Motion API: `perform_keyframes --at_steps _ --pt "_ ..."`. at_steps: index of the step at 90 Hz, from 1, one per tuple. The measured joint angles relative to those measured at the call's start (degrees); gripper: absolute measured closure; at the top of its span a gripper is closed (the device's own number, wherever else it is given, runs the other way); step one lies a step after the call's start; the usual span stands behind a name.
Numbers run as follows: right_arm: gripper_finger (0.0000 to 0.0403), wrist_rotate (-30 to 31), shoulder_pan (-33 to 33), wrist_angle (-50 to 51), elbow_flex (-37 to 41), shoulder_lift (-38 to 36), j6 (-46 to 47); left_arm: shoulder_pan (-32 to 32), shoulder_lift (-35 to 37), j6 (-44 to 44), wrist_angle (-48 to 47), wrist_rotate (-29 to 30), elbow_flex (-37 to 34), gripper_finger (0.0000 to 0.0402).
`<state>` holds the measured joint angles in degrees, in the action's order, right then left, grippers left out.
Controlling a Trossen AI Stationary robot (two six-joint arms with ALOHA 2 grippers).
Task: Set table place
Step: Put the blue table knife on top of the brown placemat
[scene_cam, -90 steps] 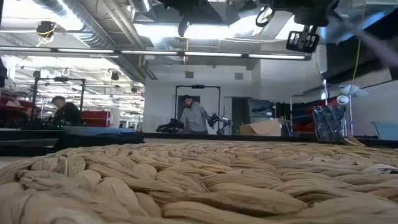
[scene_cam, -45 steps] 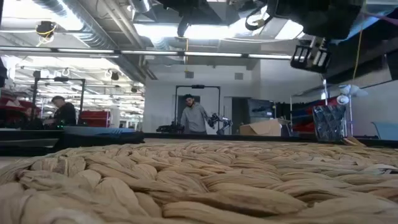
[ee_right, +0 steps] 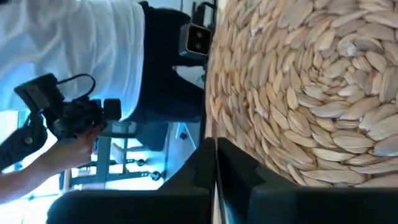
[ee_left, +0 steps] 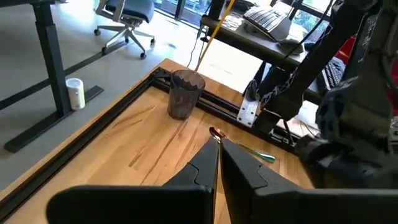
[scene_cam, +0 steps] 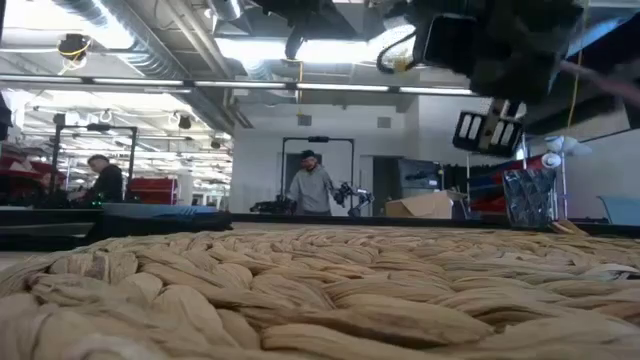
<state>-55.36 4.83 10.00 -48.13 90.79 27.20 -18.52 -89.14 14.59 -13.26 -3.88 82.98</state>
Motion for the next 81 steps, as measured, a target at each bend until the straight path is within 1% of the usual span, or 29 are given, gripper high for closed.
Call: perform_keyframes --at_steps 15,25,50,67,81 --pt "0.0403 -1.3 -1.1 0.4 0.0 2.2 -4.1 0.0 0.0 0.0 -0.8 0.0 0.0 0.0402" --pt "0.0403 -2.2 -2.4 1.4 0.0 2.2 -6.9 0.0 0.0 0.0 -1.7 0.0 0.0 0.0402" --pt "0.0403 -2.8 -5.4 8.9 0.0 2.2 -13.9 0.0 0.0 0.0 -1.7 0.0 0.0 0.0402" --pt "0.0403 -4.6 -5.3 9.7 0.0 2.2 -15.9 0.0 0.0 0.2 -1.6 0.0 0.0 0.0402" --pt "0.0403 -4.6 -5.3 9.6 0.0 2.2 -17.2 0.0 0.0 0.2 -1.6 0.0 0.0 0.0402"
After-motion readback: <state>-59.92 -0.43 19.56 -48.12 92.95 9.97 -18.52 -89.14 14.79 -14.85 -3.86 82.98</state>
